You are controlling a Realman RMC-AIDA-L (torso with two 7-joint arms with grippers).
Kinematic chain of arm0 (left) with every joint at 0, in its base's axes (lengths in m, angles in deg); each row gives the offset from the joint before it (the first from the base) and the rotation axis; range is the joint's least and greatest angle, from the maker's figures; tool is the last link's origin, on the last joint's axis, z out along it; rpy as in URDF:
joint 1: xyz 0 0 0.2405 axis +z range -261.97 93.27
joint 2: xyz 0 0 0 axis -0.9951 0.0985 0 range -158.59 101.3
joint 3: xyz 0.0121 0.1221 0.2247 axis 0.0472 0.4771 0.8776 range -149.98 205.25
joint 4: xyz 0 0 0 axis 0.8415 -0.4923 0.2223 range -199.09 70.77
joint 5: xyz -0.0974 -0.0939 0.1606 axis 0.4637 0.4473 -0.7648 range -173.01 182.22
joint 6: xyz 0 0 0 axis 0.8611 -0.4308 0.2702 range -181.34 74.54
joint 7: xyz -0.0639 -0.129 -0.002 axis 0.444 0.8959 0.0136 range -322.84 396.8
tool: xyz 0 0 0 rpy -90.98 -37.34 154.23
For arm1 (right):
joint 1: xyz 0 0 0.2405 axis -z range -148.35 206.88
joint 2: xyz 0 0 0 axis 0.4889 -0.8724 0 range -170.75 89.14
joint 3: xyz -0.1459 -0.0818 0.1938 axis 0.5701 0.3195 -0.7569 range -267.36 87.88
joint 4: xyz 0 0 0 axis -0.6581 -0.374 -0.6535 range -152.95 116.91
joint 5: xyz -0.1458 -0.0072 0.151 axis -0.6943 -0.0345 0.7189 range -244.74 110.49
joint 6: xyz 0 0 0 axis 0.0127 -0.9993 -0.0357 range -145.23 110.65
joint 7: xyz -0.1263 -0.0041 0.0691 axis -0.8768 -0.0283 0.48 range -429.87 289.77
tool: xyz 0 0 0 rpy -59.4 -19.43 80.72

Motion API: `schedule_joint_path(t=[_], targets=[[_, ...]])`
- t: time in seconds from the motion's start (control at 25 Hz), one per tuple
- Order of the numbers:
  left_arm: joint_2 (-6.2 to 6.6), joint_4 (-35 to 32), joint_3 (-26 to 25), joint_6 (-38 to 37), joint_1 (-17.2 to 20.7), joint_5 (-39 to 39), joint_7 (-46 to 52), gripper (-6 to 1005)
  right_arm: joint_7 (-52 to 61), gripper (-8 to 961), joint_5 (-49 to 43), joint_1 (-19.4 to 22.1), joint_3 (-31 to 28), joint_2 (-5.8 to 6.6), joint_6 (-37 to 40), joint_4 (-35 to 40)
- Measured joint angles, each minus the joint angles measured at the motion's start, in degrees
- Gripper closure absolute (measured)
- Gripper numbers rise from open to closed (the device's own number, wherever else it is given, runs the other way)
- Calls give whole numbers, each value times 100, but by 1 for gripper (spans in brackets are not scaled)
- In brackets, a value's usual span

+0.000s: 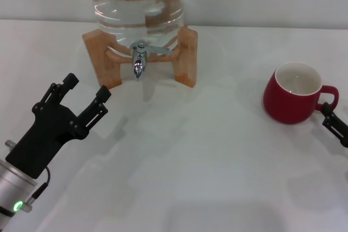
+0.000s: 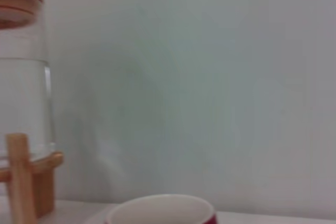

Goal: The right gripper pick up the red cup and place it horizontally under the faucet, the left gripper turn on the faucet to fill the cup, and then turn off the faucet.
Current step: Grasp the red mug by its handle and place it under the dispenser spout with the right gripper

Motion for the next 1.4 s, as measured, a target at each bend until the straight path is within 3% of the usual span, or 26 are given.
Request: schedule_joint_path(t=[1.4], targets=[[-12, 1, -3, 63, -18, 10, 9, 140, -28, 82, 135, -493, -354, -28, 978, 101]])
